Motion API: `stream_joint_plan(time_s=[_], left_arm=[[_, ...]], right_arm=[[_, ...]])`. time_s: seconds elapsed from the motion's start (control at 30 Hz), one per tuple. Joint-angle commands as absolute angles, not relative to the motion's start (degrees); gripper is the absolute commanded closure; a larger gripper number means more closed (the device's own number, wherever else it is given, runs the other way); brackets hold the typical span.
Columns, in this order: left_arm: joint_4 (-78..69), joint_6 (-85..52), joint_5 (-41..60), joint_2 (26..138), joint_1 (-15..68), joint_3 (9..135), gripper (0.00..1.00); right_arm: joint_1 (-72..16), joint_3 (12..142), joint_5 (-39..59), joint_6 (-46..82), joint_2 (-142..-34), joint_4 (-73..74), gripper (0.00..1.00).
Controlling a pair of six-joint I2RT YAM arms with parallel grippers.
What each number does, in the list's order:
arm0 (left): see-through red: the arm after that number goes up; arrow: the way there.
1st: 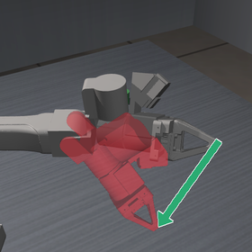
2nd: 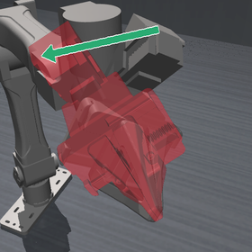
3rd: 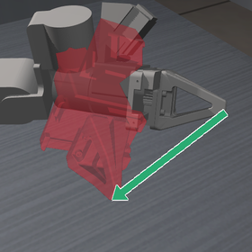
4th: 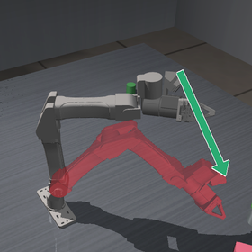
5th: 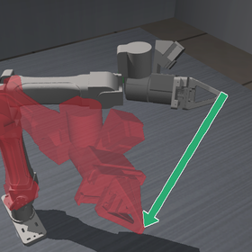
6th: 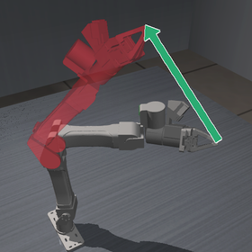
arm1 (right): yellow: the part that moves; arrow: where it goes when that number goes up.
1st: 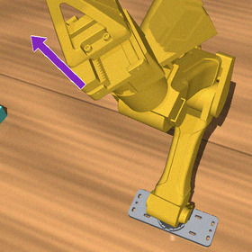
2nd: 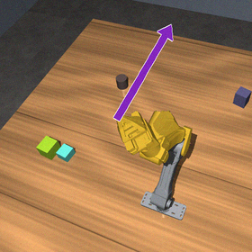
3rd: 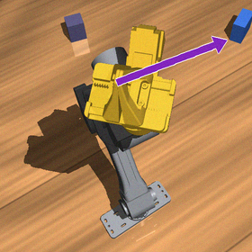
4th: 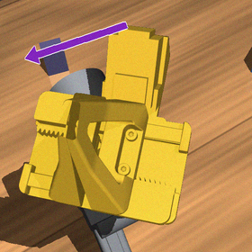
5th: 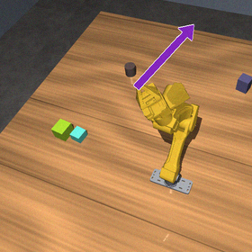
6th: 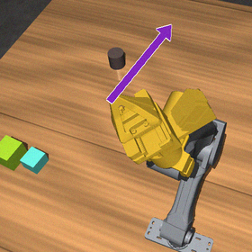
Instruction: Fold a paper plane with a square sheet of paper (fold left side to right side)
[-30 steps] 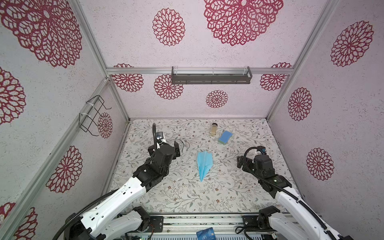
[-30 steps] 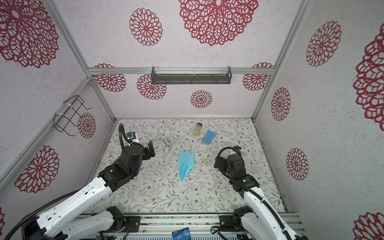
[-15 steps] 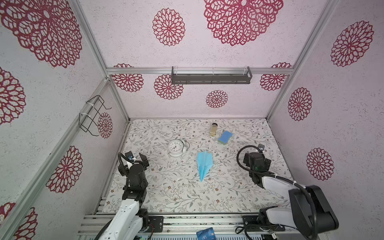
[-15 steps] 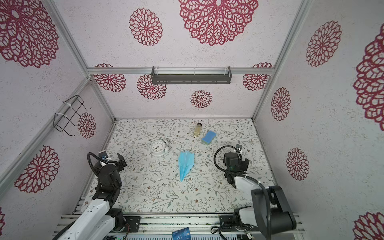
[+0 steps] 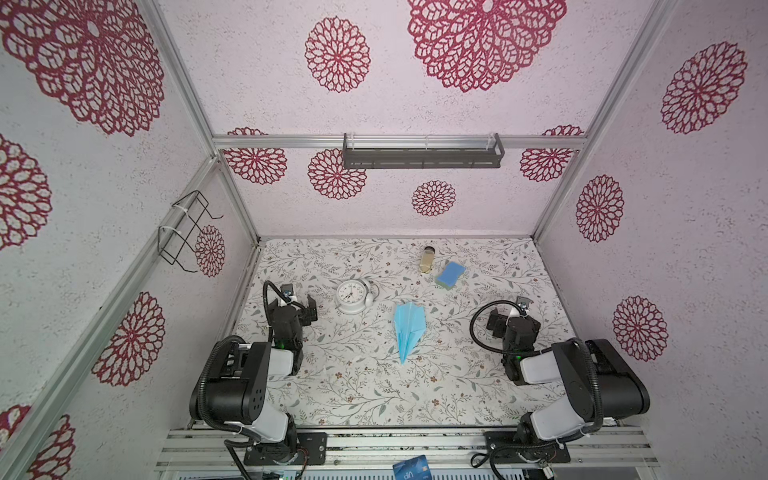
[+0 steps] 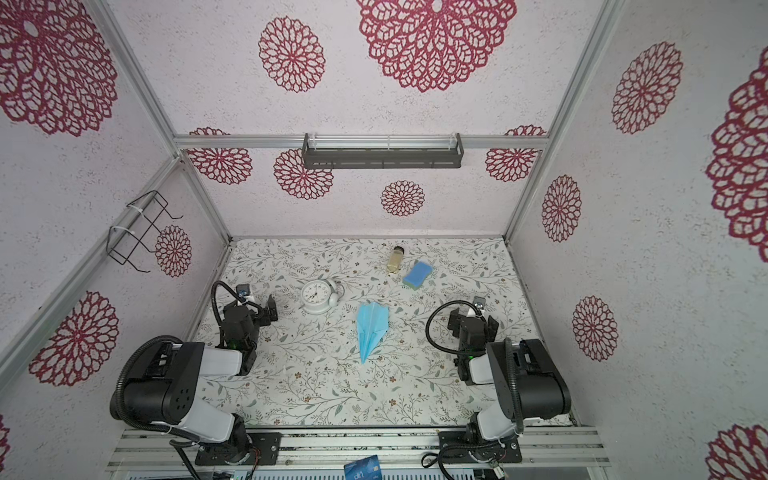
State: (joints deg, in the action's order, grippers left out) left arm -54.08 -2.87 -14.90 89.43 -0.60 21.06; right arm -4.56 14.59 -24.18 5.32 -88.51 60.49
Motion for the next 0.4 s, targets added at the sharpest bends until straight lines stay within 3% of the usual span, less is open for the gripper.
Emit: stream_joint_plan(time_s=[0.0,0.37], left_arm=[[-53.87,-3.52,-11.88,88.17,-1.23,21.72,0.01],[-54.07,-3.42,-12.06,88.04,-1.15,21.58,0.01]], right_arm=[[-5.25,15.80,-25.81,3.70,-87.98,65.35,0.01],[-5.30,15.98,-25.52,3.52,-88.17,65.46,0.02]])
